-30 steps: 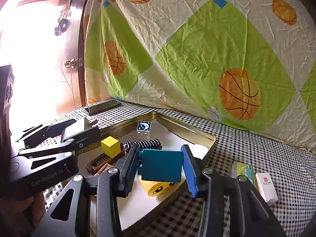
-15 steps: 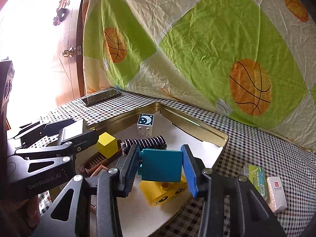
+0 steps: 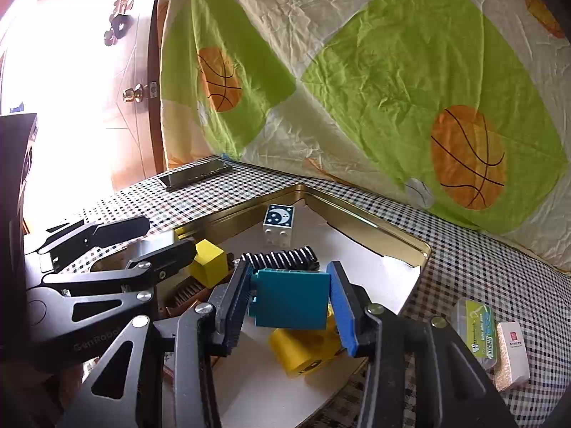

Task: Organize rigid objects
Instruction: 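Open both tools to release the white block and blue brick into the tin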

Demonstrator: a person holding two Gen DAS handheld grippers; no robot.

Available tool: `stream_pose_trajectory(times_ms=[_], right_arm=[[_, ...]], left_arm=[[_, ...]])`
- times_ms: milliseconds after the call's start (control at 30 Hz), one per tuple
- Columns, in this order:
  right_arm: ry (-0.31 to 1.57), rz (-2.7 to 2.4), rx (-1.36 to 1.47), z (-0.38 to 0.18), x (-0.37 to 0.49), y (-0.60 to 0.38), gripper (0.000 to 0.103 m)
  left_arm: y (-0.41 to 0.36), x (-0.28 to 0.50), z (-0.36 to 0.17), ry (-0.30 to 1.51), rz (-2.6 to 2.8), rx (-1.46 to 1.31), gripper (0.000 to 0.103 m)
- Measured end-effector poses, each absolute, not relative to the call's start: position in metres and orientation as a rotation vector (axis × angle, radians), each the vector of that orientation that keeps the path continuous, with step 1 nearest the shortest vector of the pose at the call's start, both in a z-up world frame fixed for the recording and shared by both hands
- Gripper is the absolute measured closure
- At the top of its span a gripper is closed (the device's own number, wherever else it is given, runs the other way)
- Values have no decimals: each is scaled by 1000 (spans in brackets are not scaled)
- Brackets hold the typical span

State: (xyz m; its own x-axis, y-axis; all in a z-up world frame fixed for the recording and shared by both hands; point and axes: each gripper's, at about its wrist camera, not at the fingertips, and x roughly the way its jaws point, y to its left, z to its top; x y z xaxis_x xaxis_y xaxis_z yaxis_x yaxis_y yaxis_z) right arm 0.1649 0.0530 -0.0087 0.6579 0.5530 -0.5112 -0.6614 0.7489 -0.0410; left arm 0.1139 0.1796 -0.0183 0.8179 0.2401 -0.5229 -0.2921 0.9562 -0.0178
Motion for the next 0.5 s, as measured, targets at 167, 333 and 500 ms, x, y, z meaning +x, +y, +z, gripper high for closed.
stream_pose_trajectory(times_ms=[167, 333, 500], right_arm=[[445, 668, -189, 0, 159, 36, 28], [408, 627, -182, 8, 154, 4, 25], [413, 536, -181, 7, 164, -43, 25]], left_arm=[[184, 104, -8, 496, 316, -112, 5], [164, 97, 4, 451, 286, -111, 1], [123, 102, 10, 439, 222, -69, 1]])
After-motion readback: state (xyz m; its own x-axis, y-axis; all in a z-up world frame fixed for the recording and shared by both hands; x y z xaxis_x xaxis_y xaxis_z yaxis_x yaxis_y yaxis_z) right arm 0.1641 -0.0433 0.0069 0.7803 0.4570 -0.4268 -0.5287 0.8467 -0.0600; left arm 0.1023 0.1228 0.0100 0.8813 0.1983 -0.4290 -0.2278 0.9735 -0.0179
